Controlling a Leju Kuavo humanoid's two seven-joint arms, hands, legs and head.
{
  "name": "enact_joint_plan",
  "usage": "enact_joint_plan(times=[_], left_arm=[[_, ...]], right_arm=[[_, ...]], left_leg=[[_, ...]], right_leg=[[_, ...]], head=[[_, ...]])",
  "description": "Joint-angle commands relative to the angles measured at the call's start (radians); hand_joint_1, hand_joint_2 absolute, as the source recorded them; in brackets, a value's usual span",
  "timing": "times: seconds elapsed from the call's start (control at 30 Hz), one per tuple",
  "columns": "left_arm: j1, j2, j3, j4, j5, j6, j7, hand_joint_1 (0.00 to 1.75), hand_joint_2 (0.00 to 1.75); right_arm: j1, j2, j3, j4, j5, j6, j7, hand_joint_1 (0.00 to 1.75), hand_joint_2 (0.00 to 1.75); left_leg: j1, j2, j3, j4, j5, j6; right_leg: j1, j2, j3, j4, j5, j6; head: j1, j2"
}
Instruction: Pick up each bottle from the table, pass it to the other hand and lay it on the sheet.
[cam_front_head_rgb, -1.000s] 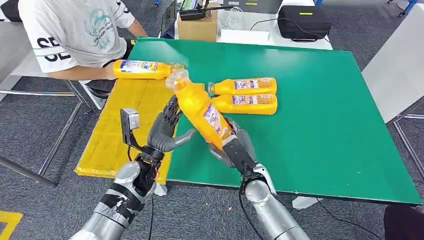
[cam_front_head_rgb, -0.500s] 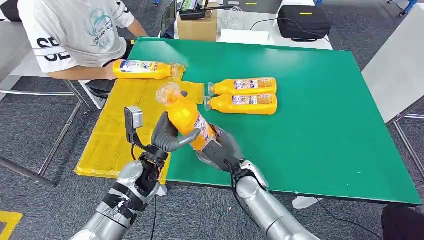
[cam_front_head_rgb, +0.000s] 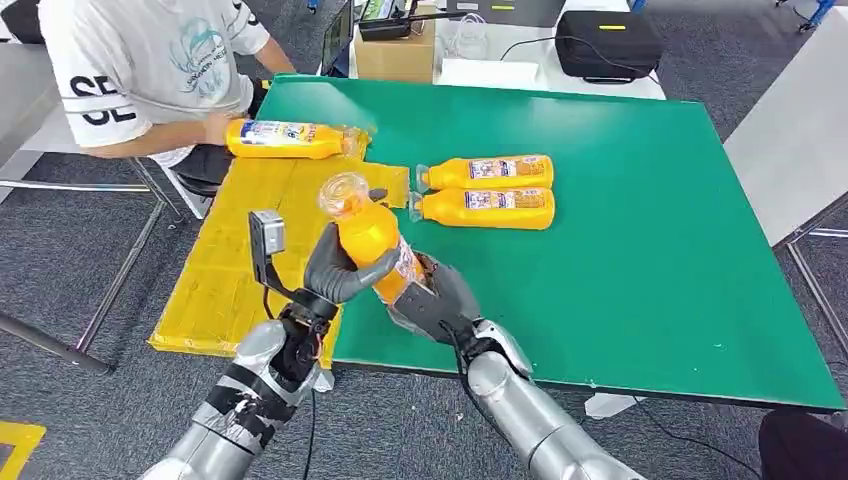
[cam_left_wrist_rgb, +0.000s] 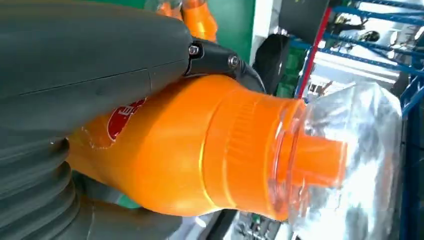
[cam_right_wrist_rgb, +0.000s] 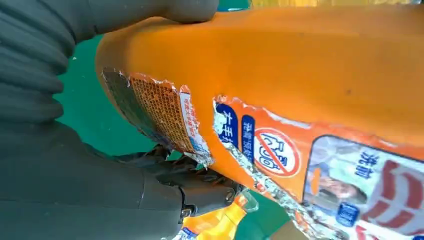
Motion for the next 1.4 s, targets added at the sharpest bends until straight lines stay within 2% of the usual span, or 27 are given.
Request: enact_joint_plan(times=[0.03, 0.17, 0.27, 0.4, 0.5, 0.53, 0.6, 0.63, 0.67, 0.77, 0.83, 0.93, 1.0, 1.07, 1.17, 1.4], left_arm=[[-0.058, 0.029, 0.028, 0.089, 0.002, 0.022, -0.023, 1.75, 1.75], [-0.054, 0.041, 0.091, 0.079, 0.007, 0.063, -0.047, 1.75, 1.75], [-0.065, 0.059, 0.139, 0.111, 0.079, 0.011, -0.017, 1.75, 1.75], [-0.068, 0.064, 0.14, 0.117, 0.071, 0.019, -0.023, 1.75, 1.75], [-0.069, 0.068, 0.143, 0.119, 0.071, 0.02, -0.022, 1.75, 1.75], [-0.081, 0.07, 0.146, 0.129, 0.04, 0.057, -0.056, 1.75, 1.75], [-0.11, 0.092, 0.144, 0.147, -0.075, 0.164, -0.113, 1.75, 1.75], [-0.131, 0.111, 0.129, 0.169, -0.192, 0.267, -0.154, 1.75, 1.75], [-0.15, 0.113, 0.141, 0.195, -0.248, 0.312, -0.16, 1.75, 1.75], [-0.204, 0.141, 0.134, 0.266, -0.539, 0.521, -0.195, 1.75, 1.75], [-0.24, 0.162, 0.114, 0.337, -0.776, 0.661, -0.165, 1.75, 1.75], [-0.265, 0.173, 0.107, 0.412, -1.011, 0.759, -0.102, 1.75, 1.75], [-0.266, 0.173, 0.123, 0.429, -1.031, 0.756, -0.107, 1.75, 1.75], [-0.28, 0.189, 0.114, 0.489, -1.229, 0.844, -0.028, 1.75, 1.75], [-0.28, 0.217, 0.132, 0.54, -1.46, 0.844, 0.048, 1.75, 1.75], [-0.248, 0.266, 0.156, 0.562, -1.485, 0.822, -0.004, 1.75, 1.75]], right_arm=[[0.023, -0.017, -0.017, -0.092, -0.046, -0.075, 0.0, 0.0, 1.75], [0.095, -0.04, -0.094, -0.241, -0.123, -0.119, -0.019, 0.0, 1.75], [0.126, -0.058, -0.132, -0.324, -0.169, -0.126, -0.034, 0.0, 1.75], [0.127, -0.062, -0.133, -0.331, -0.17, -0.127, -0.035, 0.0, 1.75], [0.127, -0.063, -0.133, -0.332, -0.17, -0.127, -0.035, 0.0, 1.75], [0.14, -0.059, -0.149, -0.354, -0.186, -0.149, -0.052, 0.0, 1.75], [0.164, -0.067, -0.166, -0.406, -0.2, -0.167, -0.059, 0.0, 1.75], [0.181, -0.07, -0.175, -0.444, -0.206, -0.175, -0.066, 0.0, 1.75], [0.202, -0.072, -0.187, -0.486, -0.217, -0.179, -0.067, 0.0, 1.75], [0.25, -0.075, -0.207, -0.608, -0.234, -0.185, -0.08, 0.0, 1.75], [0.29, -0.076, -0.226, -0.71, -0.252, -0.187, -0.08, 0.0, 1.75], [0.323, -0.086, -0.239, -0.812, -0.269, -0.18, -0.076, 0.0, 1.75], [0.335, -0.091, -0.245, -0.843, -0.272, -0.177, -0.069, 0.0, 1.75], [0.342, -0.095, -0.254, -0.863, -0.272, -0.183, -0.068, 0.0, 1.75], [0.354, -0.106, -0.271, -0.894, -0.28, -0.188, -0.072, 0.0, 1.75], [0.373, -0.119, -0.325, -0.899, -0.306, -0.169, -0.055, 0.0, 1.75]], left_leg=[[0.0, 0.002, 0.006, 0.0, -0.003, -0.001], [0.0, 0.0, 0.005, 0.0, -0.002, -0.001], [0.0, 0.001, 0.005, 0.0, -0.002, -0.001], [0.0, 0.002, 0.006, 0.0, -0.003, -0.001], [0.0, 0.001, 0.002, -0.001, -0.001, -0.001], [0.001, 0.0, 0.006, 0.0, -0.002, -0.001], [0.0, 0.0, 0.004, 0.0, -0.001, -0.001], [0.0, 0.0, 0.001, 0.0, 0.0, -0.001], [0.001, -0.001, 0.005, 0.001, -0.003, -0.001], [0.001, 0.0, 0.004, 0.001, -0.002, -0.001], [0.0, 0.0, 0.002, 0.0, -0.001, -0.001], [0.001, -0.001, 0.005, 0.001, -0.002, -0.001], [0.0, 0.0, 0.004, 0.0, -0.002, -0.001], [0.0, 0.001, 0.006, 0.001, -0.003, -0.001], [0.0, 0.002, 0.005, 0.0, -0.002, -0.001], [0.0, 0.004, 0.005, -0.001, -0.002, -0.001]], right_leg=[[0.001, 0.0, 0.005, 0.0, -0.002, -0.002], [0.001, -0.001, 0.004, 0.0, -0.002, -0.001], [0.0, 0.0, 0.004, 0.0, -0.002, -0.001], [0.001, 0.0, 0.006, 0.0, -0.003, -0.002], [0.0, 0.0, 0.002, 0.0, -0.001, -0.001], [0.001, -0.001, 0.006, 0.0, -0.002, -0.002], [0.001, -0.002, 0.004, 0.0, -0.002, -0.002], [0.0, -0.001, 0.001, 0.0, -0.001, -0.001], [0.001, -0.002, 0.005, 0.001, -0.003, -0.002], [0.001, -0.002, 0.004, 0.001, -0.003, -0.002], [0.001, -0.002, 0.002, 0.0, -0.001, -0.001], [0.001, -0.003, 0.005, 0.001, -0.003, -0.002], [0.0, -0.002, 0.004, 0.001, -0.003, -0.001], [0.001, -0.001, 0.006, 0.001, -0.003, -0.002], [0.0, 0.0, 0.004, 0.0, -0.002, -0.002], [0.0, 0.001, 0.004, 0.0, -0.002, -0.002]], head=[[0.0, 0.0], [0.0, 0.0], [0.0, 0.0], [0.0, 0.0], [0.0, 0.0], [0.0, 0.0], [0.0, 0.0], [0.0, 0.0], [0.0, 0.0], [0.0, 0.0], [0.0, 0.0], [0.0, 0.0], [0.0, 0.0], [0.0, 0.0], [0.0, 0.0], [0.0, 0.0]])
